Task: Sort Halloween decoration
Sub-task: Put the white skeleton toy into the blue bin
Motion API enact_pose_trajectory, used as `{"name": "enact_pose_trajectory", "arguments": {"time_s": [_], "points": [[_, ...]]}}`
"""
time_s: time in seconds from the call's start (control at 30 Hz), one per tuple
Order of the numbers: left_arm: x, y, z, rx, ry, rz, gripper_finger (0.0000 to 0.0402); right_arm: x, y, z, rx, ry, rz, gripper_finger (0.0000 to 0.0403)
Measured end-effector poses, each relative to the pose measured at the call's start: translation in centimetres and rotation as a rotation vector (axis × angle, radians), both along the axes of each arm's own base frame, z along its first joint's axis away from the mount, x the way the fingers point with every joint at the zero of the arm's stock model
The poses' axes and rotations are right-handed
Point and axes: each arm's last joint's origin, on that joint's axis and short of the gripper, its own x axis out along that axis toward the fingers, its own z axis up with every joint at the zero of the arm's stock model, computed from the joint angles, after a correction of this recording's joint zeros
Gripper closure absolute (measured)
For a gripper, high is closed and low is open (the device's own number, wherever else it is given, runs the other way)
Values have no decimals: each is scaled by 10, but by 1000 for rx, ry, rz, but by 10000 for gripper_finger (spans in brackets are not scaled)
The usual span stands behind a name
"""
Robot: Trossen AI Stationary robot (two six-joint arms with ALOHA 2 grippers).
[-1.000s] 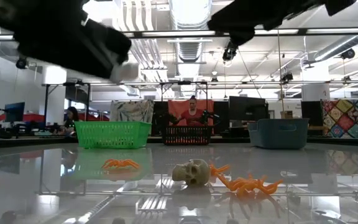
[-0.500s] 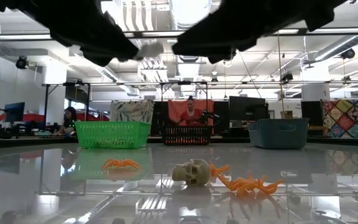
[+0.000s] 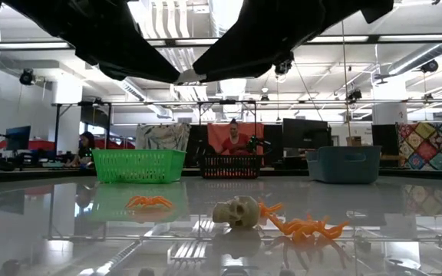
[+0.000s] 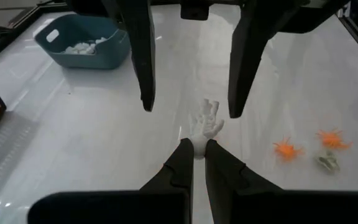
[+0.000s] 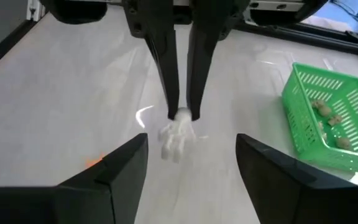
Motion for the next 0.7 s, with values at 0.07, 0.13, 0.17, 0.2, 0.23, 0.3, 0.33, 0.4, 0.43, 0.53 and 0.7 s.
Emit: {"name": "enact_pose_trajectory", "arguments": {"time_s": [0.07,0.13,0.17,0.2,0.23,0.3,0.33,0.4,0.43,0.53,0.7], "points": [[0,0,0,0,0,0,400,1,0,0,0,1,-1,173],[0,0,0,2,-2,4,400,1,-1,0,-2,4,-1,181],[0,0,0,1,-3,6,400,1,-1,0,-2,3,-2,185],[0,0,1,3,-10,13,400,1,-1,0,-1,2,-4,190],[1,0,1,4,-17,21,400,1,-2,0,-1,4,-6,195],[1,0,2,4,-24,27,400,1,-2,-1,-3,10,-6,204],[1,1,2,4,-24,27,400,1,-2,-1,-4,10,-6,209],[1,1,1,5,-23,28,400,1,-2,-1,-3,9,-6,219],[1,1,1,5,-23,28,400,1,-2,-1,-3,9,-6,224],[1,1,1,4,-25,28,400,1,-2,-1,-5,9,-5,239],[1,1,2,4,-26,29,400,1,-2,-1,-3,8,-6,271]]}}
